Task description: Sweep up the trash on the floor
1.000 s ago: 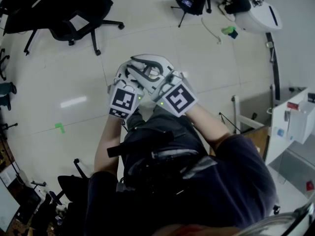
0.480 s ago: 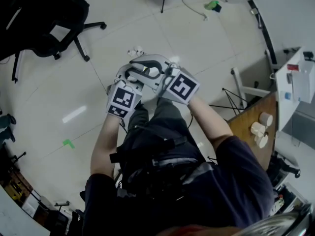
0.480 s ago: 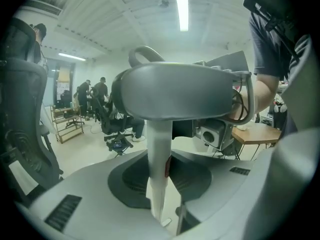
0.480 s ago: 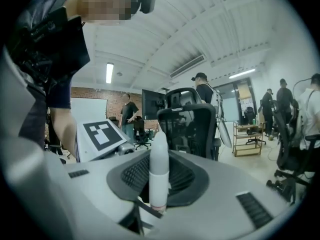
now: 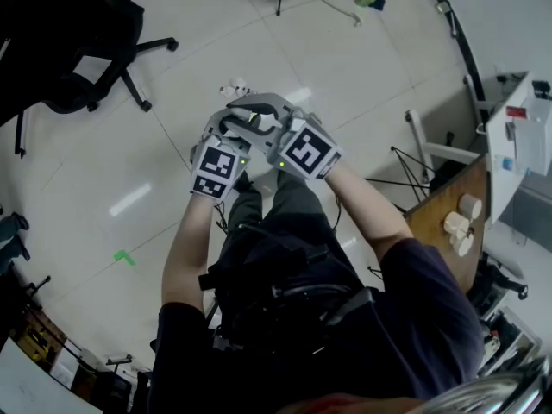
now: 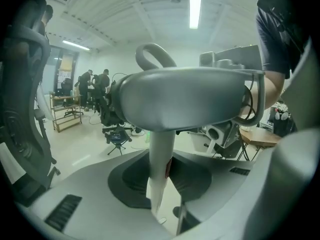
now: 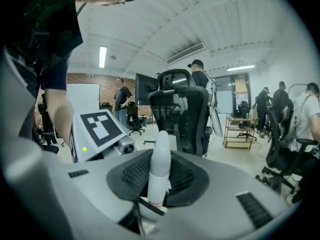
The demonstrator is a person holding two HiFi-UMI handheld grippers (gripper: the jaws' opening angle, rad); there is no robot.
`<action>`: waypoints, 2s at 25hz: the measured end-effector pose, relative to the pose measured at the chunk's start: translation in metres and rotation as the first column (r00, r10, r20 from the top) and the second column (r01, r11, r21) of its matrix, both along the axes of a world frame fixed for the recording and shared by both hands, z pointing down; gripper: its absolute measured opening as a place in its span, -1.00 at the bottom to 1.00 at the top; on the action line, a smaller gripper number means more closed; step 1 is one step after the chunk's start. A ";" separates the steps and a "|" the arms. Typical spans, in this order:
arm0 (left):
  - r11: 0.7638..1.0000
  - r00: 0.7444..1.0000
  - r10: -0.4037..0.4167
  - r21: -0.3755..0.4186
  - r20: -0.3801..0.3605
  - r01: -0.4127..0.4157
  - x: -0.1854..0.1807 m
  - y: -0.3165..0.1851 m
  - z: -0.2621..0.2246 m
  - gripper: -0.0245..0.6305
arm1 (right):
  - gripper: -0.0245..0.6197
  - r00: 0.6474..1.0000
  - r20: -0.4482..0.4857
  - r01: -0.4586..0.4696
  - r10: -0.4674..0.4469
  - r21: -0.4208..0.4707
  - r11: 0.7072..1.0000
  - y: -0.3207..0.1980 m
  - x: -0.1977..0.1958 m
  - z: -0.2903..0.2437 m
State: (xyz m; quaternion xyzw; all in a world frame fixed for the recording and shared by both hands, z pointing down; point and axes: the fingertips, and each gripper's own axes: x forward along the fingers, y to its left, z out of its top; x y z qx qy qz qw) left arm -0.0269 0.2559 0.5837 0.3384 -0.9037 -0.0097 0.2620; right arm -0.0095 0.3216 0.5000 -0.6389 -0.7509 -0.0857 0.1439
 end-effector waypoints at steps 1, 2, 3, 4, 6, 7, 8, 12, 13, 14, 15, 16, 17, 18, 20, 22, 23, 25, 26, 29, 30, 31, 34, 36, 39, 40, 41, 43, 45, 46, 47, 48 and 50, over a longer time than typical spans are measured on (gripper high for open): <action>1.000 1.000 -0.004 0.001 0.005 0.004 -0.007 0.003 0.001 -0.67 | -0.64 1.000 0.010 0.001 -0.001 0.008 1.000 0.004 -0.008 0.002; 1.000 1.000 -0.007 -0.001 0.011 0.007 -0.014 0.006 0.002 -0.67 | -0.64 1.000 0.016 0.006 -0.006 0.013 1.000 0.008 -0.015 0.003; 1.000 1.000 -0.007 -0.007 0.019 0.007 -0.021 0.010 0.003 -0.67 | -0.64 1.000 0.019 0.012 -0.012 0.017 1.000 0.012 -0.022 0.005; 1.000 1.000 -0.005 -0.017 0.028 0.005 -0.027 0.013 0.004 -0.67 | -0.64 1.000 0.022 0.018 -0.019 0.023 1.000 0.016 -0.029 0.006; 0.999 0.999 0.001 -0.039 0.042 0.001 -0.039 0.019 0.007 -0.67 | -0.64 0.999 0.029 0.031 -0.032 0.036 0.999 0.023 -0.041 0.009; 0.999 0.999 0.001 -0.047 0.046 0.001 -0.044 0.022 0.008 -0.68 | -0.64 0.999 0.031 0.037 -0.038 0.040 0.999 0.026 -0.046 0.010; 0.999 0.999 -0.001 -0.052 0.048 0.004 -0.049 0.024 0.008 -0.68 | -0.64 0.998 0.033 0.043 -0.045 0.041 0.998 0.028 -0.050 0.011; 0.996 0.998 -0.031 -0.080 0.049 0.035 -0.071 0.026 0.011 -0.68 | -0.64 0.997 0.024 0.071 -0.071 0.008 0.997 0.029 -0.070 0.013; 0.995 0.998 -0.040 -0.090 0.048 0.044 -0.077 0.025 0.012 -0.68 | -0.64 0.997 0.018 0.081 -0.081 -0.004 0.997 0.028 -0.076 0.013; 0.993 0.997 -0.053 -0.100 0.047 0.057 -0.083 0.024 0.013 -0.68 | -0.64 0.995 0.013 0.094 -0.094 -0.014 0.995 0.027 -0.082 0.014; 0.991 0.996 -0.069 -0.108 0.047 0.074 -0.089 0.024 0.014 -0.67 | -0.64 0.994 0.009 0.113 -0.113 -0.020 0.993 0.026 -0.087 0.014; 0.989 0.995 -0.088 -0.116 0.048 0.093 -0.094 0.024 0.016 -0.67 | -0.64 0.991 0.006 0.135 -0.135 -0.024 0.991 0.025 -0.092 0.016; 0.986 0.993 -0.106 -0.124 0.049 0.111 -0.099 0.024 0.018 -0.67 | -0.64 0.988 0.003 0.157 -0.157 -0.027 0.987 0.024 -0.095 0.017; 0.983 0.991 -0.123 -0.133 0.051 0.129 -0.103 0.024 0.020 -0.67 | -0.64 0.984 0.000 0.177 -0.177 -0.031 0.984 0.024 -0.099 0.019; 0.975 0.986 -0.156 -0.152 0.056 0.163 -0.112 0.026 0.023 -0.67 | -0.64 0.977 -0.009 0.213 -0.214 -0.039 0.976 0.023 -0.106 0.022; 0.966 0.981 -0.186 -0.172 0.063 0.194 -0.120 0.028 0.025 -0.66 | -0.64 0.970 -0.022 0.240 -0.242 -0.055 0.969 0.024 -0.112 0.023; 0.962 0.978 -0.198 -0.181 0.066 0.206 -0.123 0.030 0.026 -0.66 | -0.64 0.968 -0.030 0.247 -0.249 -0.066 0.967 0.026 -0.116 0.023; 0.955 0.974 -0.215 -0.196 0.068 0.225 -0.129 0.037 0.026 -0.65 | -0.64 0.968 -0.047 0.240 -0.245 -0.085 0.967 0.032 -0.122 0.023; 0.952 0.973 -0.221 -0.203 0.068 0.230 -0.131 0.042 0.026 -0.65 | -0.64 0.971 -0.052 0.229 -0.235 -0.093 0.969 0.036 -0.124 0.022; 0.947 0.971 -0.228 -0.216 0.070 0.237 -0.135 0.057 0.025 -0.64 | -0.64 0.978 -0.064 0.192 -0.201 -0.123 0.974 0.051 -0.129 0.020; 0.948 0.972 -0.226 -0.214 0.070 0.236 -0.137 0.062 0.025 -0.64 | -0.65 0.978 -0.065 0.187 -0.196 -0.128 0.974 0.056 -0.132 0.020; 0.950 0.972 -0.223 -0.209 0.071 0.233 -0.139 0.068 0.026 -0.64 | -0.64 0.979 -0.063 0.187 -0.196 -0.126 0.974 0.062 -0.134 0.021; 0.959 0.977 -0.200 -0.188 0.073 0.211 -0.145 0.081 0.029 -0.64 | -0.64 0.980 -0.054 0.187 -0.193 -0.099 0.977 0.078 -0.141 0.025; 0.967 0.982 -0.167 -0.181 0.084 0.180 -0.149 0.085 0.027 -0.64 | -0.64 0.985 -0.052 0.158 -0.163 -0.086 0.984 0.083 -0.146 0.025; 0.976 0.990 -0.108 -0.177 0.095 0.124 -0.158 0.086 0.024 -0.64 | -0.64 0.994 -0.039 0.103 -0.106 -0.078 0.992 0.086 -0.157 0.023; 0.979 0.991 -0.091 -0.172 0.094 0.106 -0.161 0.086 0.023 -0.64 | -0.64 0.995 -0.035 0.087 -0.090 -0.076 0.993 0.086 -0.161 0.023; 0.982 0.993 -0.076 -0.167 0.093 0.091 -0.164 0.086 0.022 -0.64 | -0.64 0.996 -0.033 0.074 -0.077 -0.071 0.995 0.086 -0.164 0.023; 0.986 0.995 -0.057 -0.154 0.083 0.069 -0.168 0.086 0.024 -0.64 | -0.64 0.998 -0.033 0.053 -0.055 -0.053 0.997 0.087 -0.170 0.024; 0.989 0.996 -0.043 -0.138 0.076 0.054 -0.172 0.087 0.024 -0.64 | -0.64 0.999 -0.025 0.034 -0.035 -0.038 0.999 0.089 -0.177 0.024; 0.990 0.997 -0.033 -0.136 0.076 0.043 -0.175 0.086 0.024 -0.64 | -0.64 0.999 -0.021 0.023 -0.024 -0.037 0.999 0.089 -0.180 0.024; 0.990 0.997 -0.018 -0.140 0.079 0.029 -0.177 0.084 0.023 -0.64 | -0.64 1.000 -0.016 0.010 -0.010 -0.039 0.999 0.087 -0.183 0.023; 0.988 0.997 -0.001 -0.151 0.081 0.014 -0.180 0.082 0.023 -0.64 | -0.64 1.000 -0.011 -0.006 0.005 -0.040 0.999 0.085 -0.186 0.023; 0.984 0.996 0.029 -0.176 0.086 -0.014 -0.184 0.078 0.022 -0.64 | -0.64 0.999 -0.003 -0.040 0.040 -0.043 0.998 0.079 -0.191 0.022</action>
